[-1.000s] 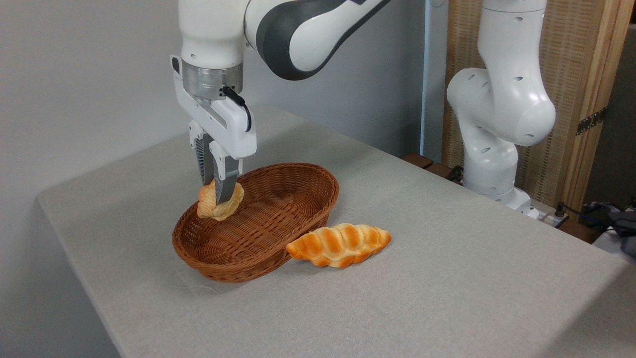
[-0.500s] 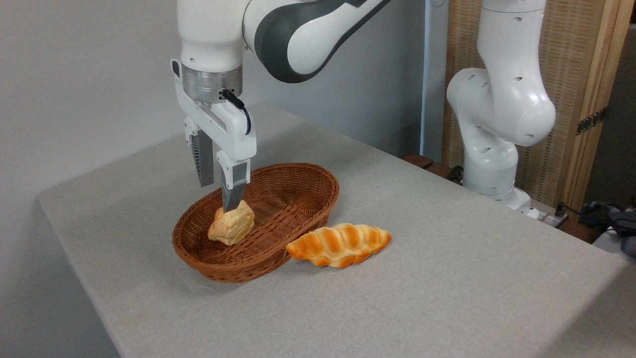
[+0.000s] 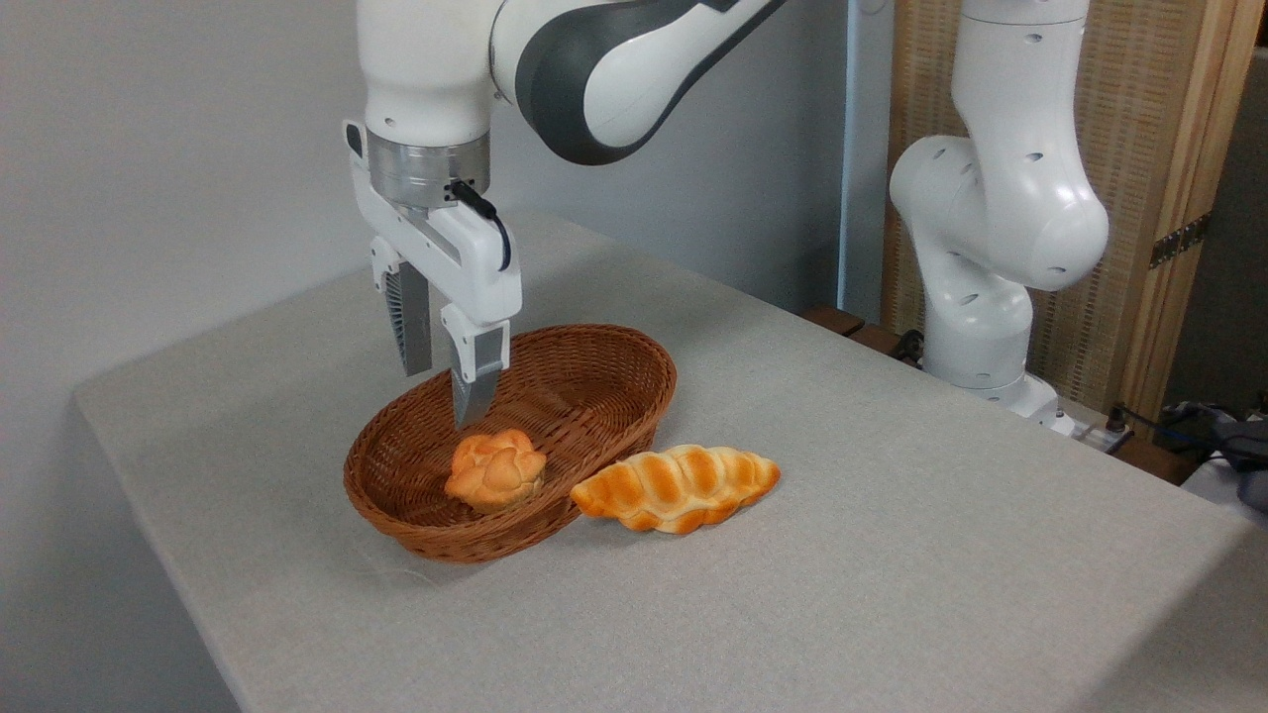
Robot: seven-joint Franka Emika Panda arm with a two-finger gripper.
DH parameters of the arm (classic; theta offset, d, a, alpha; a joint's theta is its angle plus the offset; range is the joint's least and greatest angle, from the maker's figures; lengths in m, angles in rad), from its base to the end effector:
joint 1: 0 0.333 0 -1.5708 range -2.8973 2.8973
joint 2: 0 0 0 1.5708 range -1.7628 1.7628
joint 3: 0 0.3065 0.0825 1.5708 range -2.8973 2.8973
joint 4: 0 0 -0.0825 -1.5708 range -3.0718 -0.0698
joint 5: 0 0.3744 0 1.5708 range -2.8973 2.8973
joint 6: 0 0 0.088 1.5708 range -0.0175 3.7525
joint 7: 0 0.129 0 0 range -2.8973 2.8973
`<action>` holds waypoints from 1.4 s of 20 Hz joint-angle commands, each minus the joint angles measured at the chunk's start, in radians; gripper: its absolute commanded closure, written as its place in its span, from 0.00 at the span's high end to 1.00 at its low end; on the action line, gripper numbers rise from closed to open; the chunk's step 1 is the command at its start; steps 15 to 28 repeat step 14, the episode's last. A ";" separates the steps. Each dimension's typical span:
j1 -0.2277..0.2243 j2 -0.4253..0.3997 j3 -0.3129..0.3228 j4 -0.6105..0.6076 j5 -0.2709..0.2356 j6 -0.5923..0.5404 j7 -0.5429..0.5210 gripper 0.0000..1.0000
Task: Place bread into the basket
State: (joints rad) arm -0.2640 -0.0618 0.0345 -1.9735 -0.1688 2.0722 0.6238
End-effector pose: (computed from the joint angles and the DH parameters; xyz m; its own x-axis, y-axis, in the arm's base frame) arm 0.5346 -0.1368 0.4843 0.6944 -0.6858 0.2180 -0.7086 -0.7045 0.0407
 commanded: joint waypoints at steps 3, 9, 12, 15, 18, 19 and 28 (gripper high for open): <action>0.000 -0.021 0.025 0.068 0.069 -0.148 -0.010 1.00; 0.000 -0.036 0.088 0.105 0.071 -0.222 -0.013 1.00; 0.000 -0.036 0.099 0.114 0.071 -0.222 -0.012 1.00; 0.002 -0.036 0.100 0.114 0.078 -0.221 -0.009 1.00; 0.002 -0.036 0.100 0.114 0.078 -0.221 -0.009 1.00; 0.002 -0.036 0.100 0.114 0.078 -0.221 -0.009 1.00; 0.002 -0.036 0.100 0.114 0.078 -0.221 -0.009 1.00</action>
